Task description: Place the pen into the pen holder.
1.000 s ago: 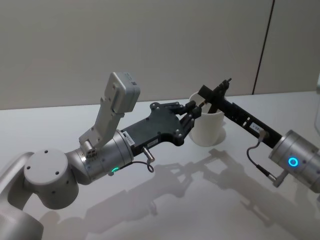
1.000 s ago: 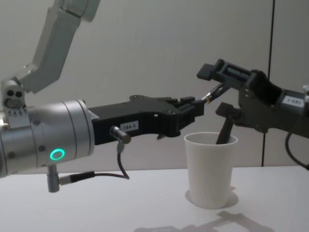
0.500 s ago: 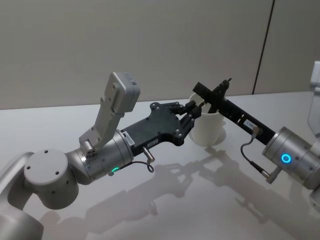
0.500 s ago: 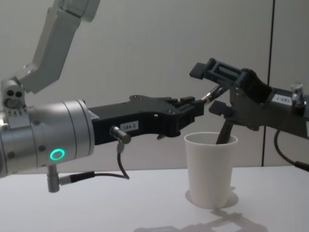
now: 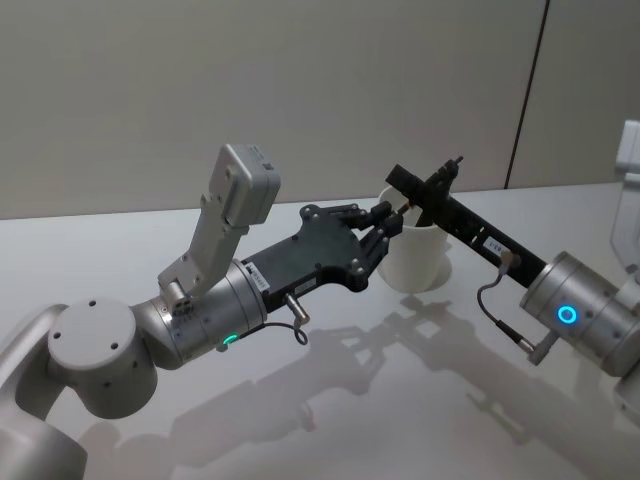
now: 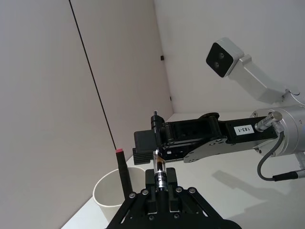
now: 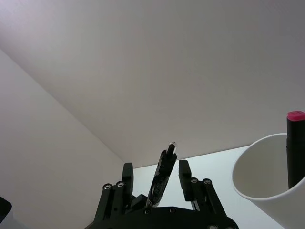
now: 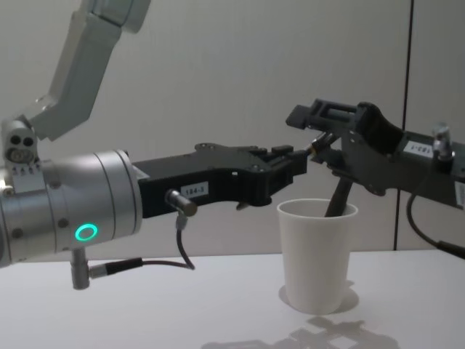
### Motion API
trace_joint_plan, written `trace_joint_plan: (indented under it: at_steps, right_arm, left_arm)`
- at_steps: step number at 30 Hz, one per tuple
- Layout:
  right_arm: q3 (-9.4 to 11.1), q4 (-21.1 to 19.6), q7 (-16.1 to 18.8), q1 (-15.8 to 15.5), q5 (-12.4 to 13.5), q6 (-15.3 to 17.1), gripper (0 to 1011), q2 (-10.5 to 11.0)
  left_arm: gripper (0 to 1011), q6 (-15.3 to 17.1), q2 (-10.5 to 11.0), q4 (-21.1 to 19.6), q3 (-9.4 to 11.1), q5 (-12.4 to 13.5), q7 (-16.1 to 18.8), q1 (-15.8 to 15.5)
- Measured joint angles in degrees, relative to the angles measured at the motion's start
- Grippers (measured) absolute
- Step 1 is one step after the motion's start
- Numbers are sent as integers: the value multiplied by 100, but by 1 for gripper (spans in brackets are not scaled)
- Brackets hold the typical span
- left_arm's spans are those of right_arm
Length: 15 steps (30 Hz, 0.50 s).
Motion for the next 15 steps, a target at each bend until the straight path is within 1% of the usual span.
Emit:
trace_joint_plan:
  at_steps: [1, 2, 4, 6, 8, 10, 12, 15]
  right_arm:
    - [0, 0, 0, 0, 0, 0, 591, 0]
    - [-1, 2, -1, 3, -1, -2, 560, -2]
    - [-3, 5, -2, 6, -2, -3, 473, -3]
    - [-5, 7, -3, 7, -3, -5, 429, -4]
    - [-6, 9, -5, 9, -3, -6, 353, -5]
    - [-8, 10, -7, 10, -3, -8, 304, -6]
    - [-9, 11, -8, 12, -3, -9, 210, -7]
    - [-13, 11, -2, 14, -1, -11, 153, -10]
  left_arm:
    - [138, 0, 0, 0, 0, 0, 0, 0]
    - [138, 0, 0, 0, 0, 0, 0, 0]
    - [138, 0, 0, 0, 0, 0, 0, 0]
    - [138, 0, 0, 0, 0, 0, 0, 0]
    - [136, 0, 0, 0, 0, 0, 0, 0]
    - [138, 0, 0, 0, 0, 0, 0, 0]
    - [138, 0, 0, 0, 0, 0, 0, 0]
    - [138, 1, 0, 0, 1, 5, 0, 0]
